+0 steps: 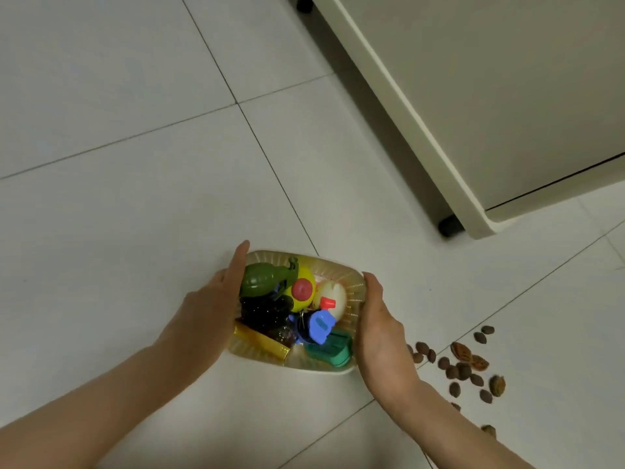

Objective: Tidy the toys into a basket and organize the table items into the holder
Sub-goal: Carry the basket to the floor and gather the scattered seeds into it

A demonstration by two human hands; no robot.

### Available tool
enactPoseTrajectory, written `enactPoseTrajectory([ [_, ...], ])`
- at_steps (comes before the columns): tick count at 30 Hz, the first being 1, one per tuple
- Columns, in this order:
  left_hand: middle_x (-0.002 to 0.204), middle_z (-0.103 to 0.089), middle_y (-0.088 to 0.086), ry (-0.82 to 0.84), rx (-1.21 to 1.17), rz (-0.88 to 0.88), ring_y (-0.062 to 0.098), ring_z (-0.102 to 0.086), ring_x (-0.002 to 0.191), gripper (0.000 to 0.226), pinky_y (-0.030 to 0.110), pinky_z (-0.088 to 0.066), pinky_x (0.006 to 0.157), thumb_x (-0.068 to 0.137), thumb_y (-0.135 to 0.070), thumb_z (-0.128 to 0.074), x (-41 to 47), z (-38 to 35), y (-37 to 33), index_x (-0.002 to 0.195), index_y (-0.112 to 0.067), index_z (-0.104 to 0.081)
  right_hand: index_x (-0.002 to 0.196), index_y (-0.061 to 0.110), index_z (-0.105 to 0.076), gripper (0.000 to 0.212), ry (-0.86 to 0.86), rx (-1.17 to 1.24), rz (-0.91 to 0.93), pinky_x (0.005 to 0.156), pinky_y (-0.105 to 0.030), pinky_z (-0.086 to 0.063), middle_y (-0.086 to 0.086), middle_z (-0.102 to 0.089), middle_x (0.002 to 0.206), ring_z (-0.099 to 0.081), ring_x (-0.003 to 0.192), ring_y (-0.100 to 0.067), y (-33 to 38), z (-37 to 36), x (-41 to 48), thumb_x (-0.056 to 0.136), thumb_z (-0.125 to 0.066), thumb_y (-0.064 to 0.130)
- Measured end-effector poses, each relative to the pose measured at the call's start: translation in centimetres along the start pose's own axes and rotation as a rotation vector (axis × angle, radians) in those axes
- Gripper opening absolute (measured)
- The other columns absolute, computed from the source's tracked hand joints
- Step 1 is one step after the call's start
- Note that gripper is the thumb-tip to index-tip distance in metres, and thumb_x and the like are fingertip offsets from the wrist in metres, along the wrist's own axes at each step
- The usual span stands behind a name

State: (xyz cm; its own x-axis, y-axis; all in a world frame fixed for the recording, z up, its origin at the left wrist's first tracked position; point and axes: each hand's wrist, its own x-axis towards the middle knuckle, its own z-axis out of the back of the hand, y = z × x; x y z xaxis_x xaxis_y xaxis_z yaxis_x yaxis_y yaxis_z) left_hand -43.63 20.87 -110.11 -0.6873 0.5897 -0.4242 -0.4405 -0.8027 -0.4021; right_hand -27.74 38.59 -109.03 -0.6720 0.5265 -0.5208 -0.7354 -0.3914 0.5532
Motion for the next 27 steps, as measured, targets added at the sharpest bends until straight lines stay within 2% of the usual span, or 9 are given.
enactPoseTrajectory([
  [4,0.117,-0.046,-0.006,0.129,-0.063,0.041,0.021,-0.062,0.098,0.083,0.032,-0.050,0.091,0.092,-0.010,-0.040,0.6,1.1,-0.6,0.143,-0.042,0.017,0.139,0.042,-0.010,0.052,0.022,0.028,0.031,0.086,-0.027,-0.050,0.008,-0.056,0.119,-0.059,0.095,-0.011,-0.1,0.1,0.8,0.095,-0.038,0.043],
  [7,0.157,-0.003,0.004,0.165,0.064,-0.034,0.026,-0.021,0.143,0.085,0.031,-0.025,0.113,0.090,-0.004,-0.037,0.4,2.8,-1.2,0.144,-0.029,0.024,0.142,0.039,-0.006,0.052,0.045,0.057,0.127,0.085,-0.017,-0.043,0.006,-0.053,0.128,-0.057,0.106,-0.013,-0.6,0.4,1.0,0.100,-0.036,0.041],
  [9,0.156,0.023,0.008,0.025,0.184,-0.209,0.027,0.011,0.146,0.097,0.037,-0.008,0.120,0.083,-0.002,-0.043,0.1,4.3,-2.5,0.138,-0.026,0.033,0.148,0.039,0.002,0.060,0.004,0.117,0.191,0.103,-0.016,-0.033,0.016,-0.034,0.146,-0.041,0.131,-0.006,-1.4,0.7,-0.2,0.100,-0.032,0.048],
  [11,0.154,0.029,-0.001,-0.101,0.191,-0.446,0.018,0.025,0.143,0.103,0.035,0.002,0.119,0.077,0.000,-0.047,-1.2,5.8,-5.3,0.143,-0.028,0.027,0.148,0.042,0.008,0.070,-0.027,0.135,0.219,0.108,-0.004,-0.010,0.036,-0.002,0.146,-0.010,0.136,0.016,-2.7,0.8,-3.2,0.094,-0.033,0.058],
  [13,0.153,0.028,-0.014,-0.045,0.176,-0.633,0.008,0.023,0.142,0.101,0.030,-0.002,0.117,0.079,-0.003,-0.051,-3.9,5.3,-9.4,0.146,-0.036,0.017,0.146,0.047,0.010,0.075,-0.017,0.035,0.241,0.106,-0.001,-0.001,0.040,0.009,0.146,0.005,0.135,0.021,-5.9,0.4,-7.9,0.088,-0.035,0.065],
  [16,0.159,-0.007,-0.001,0.062,0.260,-0.995,0.021,-0.011,0.144,0.100,0.035,-0.026,0.109,0.071,-0.033,-0.072,-7.7,0.8,-13.4,0.150,-0.023,-0.011,0.151,0.037,-0.004,0.085,-0.176,-0.199,0.246,0.113,-0.024,-0.018,0.017,-0.009,0.158,-0.010,0.143,0.001,-12.3,-0.5,-12.9,0.084,-0.044,0.072],
  [18,0.160,0.008,-0.002,0.191,0.379,-1.096,0.021,0.004,0.145,0.104,0.036,-0.014,0.112,0.077,-0.055,-0.061,-8.6,-3.3,-14.6,0.150,-0.023,0.005,0.152,0.029,-0.012,0.090,-0.276,-0.216,0.125,0.110,-0.033,-0.026,0.005,-0.017,0.157,-0.018,0.143,-0.011,-16.8,-0.6,-14.2,0.082,-0.048,0.074],
  [21,0.140,0.051,-0.007,0.406,0.365,-0.989,0.017,0.044,0.132,0.099,0.041,0.014,0.116,0.087,-0.061,-0.043,-7.6,-10.0,-15.0,0.135,-0.033,0.039,0.149,0.040,0.006,0.100,-0.437,-0.101,-0.105,0.116,-0.031,-0.017,0.013,0.003,0.159,-0.002,0.147,-0.007,-22.0,-0.2,-15.5,0.076,-0.052,0.078],
  [27,0.150,0.036,0.009,0.259,0.368,-0.790,0.033,0.031,0.139,0.116,0.048,-0.001,0.119,0.066,-0.084,-0.036,-1.9,-17.1,-15.3,0.141,-0.029,0.032,0.152,0.031,0.007,0.115,-0.400,-0.059,-0.128,0.120,-0.034,-0.012,0.014,0.013,0.159,0.008,0.147,-0.005,-28.1,-1.4,-15.9,0.070,-0.059,0.078],
])
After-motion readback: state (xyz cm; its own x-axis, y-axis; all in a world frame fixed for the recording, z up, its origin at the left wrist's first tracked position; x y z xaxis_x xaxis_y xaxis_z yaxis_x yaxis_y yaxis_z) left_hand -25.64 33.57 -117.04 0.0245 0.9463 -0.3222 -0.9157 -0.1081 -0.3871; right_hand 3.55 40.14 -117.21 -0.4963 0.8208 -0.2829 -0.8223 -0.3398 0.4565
